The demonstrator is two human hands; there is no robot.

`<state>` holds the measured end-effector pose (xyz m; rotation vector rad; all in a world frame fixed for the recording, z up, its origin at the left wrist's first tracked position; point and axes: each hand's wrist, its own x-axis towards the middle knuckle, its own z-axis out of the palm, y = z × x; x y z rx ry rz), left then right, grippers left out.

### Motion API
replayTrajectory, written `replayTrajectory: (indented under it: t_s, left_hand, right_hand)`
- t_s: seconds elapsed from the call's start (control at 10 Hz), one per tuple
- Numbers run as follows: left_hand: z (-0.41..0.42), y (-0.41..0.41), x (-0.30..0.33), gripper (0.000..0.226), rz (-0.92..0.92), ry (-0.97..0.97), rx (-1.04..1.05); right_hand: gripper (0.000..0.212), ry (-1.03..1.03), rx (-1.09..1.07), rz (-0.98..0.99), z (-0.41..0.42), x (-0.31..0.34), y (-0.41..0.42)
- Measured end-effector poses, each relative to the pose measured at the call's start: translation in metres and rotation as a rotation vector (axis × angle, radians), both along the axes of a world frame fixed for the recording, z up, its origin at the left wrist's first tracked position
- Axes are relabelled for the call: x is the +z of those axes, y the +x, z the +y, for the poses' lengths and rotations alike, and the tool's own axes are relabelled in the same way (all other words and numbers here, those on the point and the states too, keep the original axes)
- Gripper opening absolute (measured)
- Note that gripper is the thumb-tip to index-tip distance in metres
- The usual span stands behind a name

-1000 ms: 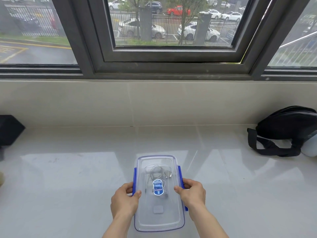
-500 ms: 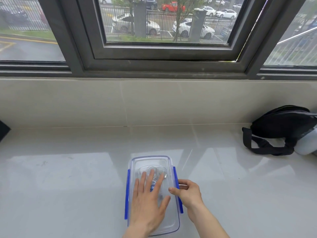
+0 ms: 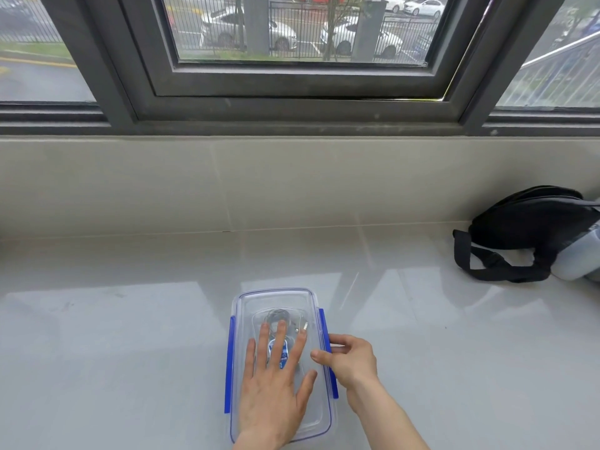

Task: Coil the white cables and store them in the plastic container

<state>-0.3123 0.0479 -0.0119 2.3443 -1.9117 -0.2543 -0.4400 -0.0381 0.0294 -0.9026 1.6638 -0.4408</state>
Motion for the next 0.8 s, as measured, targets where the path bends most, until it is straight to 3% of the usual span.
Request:
replayTrajectory:
  t_s: [0.2, 0.4, 0.6, 0.8]
  left_hand:
    - [0.001, -0.001, 0.0, 0.07, -0.016, 0.005, -0.011]
    - [-0.001, -0.001, -0.007, 0.074, -0.035, -0.021, -0.021]
    - [-0.002, 0.001, -0.01, 0.075, -0.043, -0.037, -0.027]
    - [-0.001, 0.006, -0.006, 0.066, 0.06, -0.073, 0.001]
  right_hand:
    - [0.015, -0.129, 0.131, 0.322, 0.005, 0.012, 0.017]
    - [0.011, -0.174, 0.155, 0.464, 0.006, 0.018, 0.026]
    - [0.016, -0.207, 0.207, 0.496, 0.012, 0.014, 0.03]
    - [0.039, -0.251, 0.376, 0.568, 0.016, 0.03, 0.025]
